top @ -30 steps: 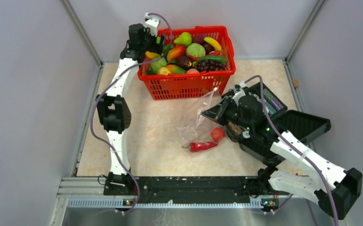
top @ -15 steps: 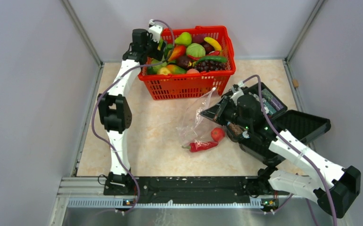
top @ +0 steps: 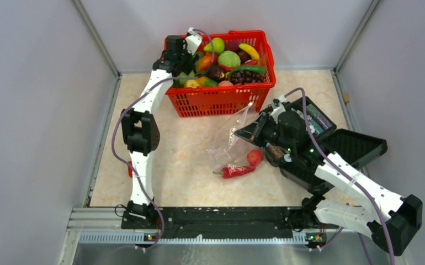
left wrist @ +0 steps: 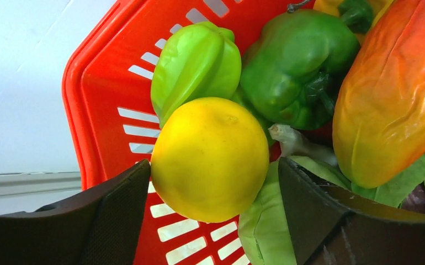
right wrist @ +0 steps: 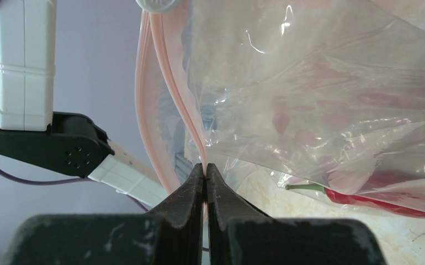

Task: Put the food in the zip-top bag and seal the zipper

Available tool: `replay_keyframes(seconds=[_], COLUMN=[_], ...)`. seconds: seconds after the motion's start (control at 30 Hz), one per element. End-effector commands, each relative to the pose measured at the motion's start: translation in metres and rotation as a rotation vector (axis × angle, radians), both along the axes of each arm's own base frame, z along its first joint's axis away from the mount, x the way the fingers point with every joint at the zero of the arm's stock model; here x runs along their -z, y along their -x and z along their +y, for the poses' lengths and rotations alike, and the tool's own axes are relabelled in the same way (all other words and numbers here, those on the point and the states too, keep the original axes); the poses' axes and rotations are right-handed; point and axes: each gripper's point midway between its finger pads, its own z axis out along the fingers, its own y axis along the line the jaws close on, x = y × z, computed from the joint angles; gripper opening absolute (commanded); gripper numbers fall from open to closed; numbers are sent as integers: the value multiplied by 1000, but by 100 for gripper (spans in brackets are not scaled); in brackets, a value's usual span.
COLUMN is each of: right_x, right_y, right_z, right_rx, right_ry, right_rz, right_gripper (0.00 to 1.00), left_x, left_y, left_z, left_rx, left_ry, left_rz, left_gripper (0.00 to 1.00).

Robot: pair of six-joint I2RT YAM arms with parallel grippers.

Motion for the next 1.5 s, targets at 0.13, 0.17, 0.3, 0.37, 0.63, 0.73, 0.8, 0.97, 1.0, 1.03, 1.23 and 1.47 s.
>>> replay_keyframes(seconds=[0.13, 0.17, 0.3, 0.37, 0.63, 0.73, 0.8, 0.97, 1.0, 1.03, 1.23, 1.47], right_x=[-17, -17, -16, -16, -16, -16, -16, -16, -15, -15, -14, -15], right_y=[1, 1, 1, 1, 1, 1, 1, 1, 1, 0, 0, -2], right_z=[1, 1, 1, 1, 1, 1, 1, 1, 1, 1, 0, 0], right_rx=[-2, -1, -4, -4, -3, -2, -3, -3, -1, 0, 3, 12], right_ry=[-44, -45, -45, -45, -43, -44, -44, -45, -45, -44, -43, -47], right_rz=[-42, -42, -40, -40, -40, -41, -41, -42, -41, -41, -40, -43], right_gripper=[0, 0, 0, 0, 0, 0, 0, 0, 0, 0, 0, 0], left_x=[47, 45, 22, 3, -70, -85, -93, -112, -113, -116, -130, -161], left_y=[19, 20, 27, 31, 54, 66, 76, 107, 114, 120, 158, 211], left_z=[23, 21, 4, -4, -23, -30, -35, -56, -62, -65, -85, -92], left_rx=[-37, -30, 20, 30, 87, 123, 150, 254, 274, 294, 402, 510], left_ry=[-151, -138, -62, -22, 99, 141, 177, 314, 352, 377, 525, 636], left_rz=[167, 165, 117, 78, -73, -81, -80, -86, -77, -77, -73, -107], left_gripper=[58, 51, 34, 28, 8, 4, 4, 6, 6, 6, 7, 8])
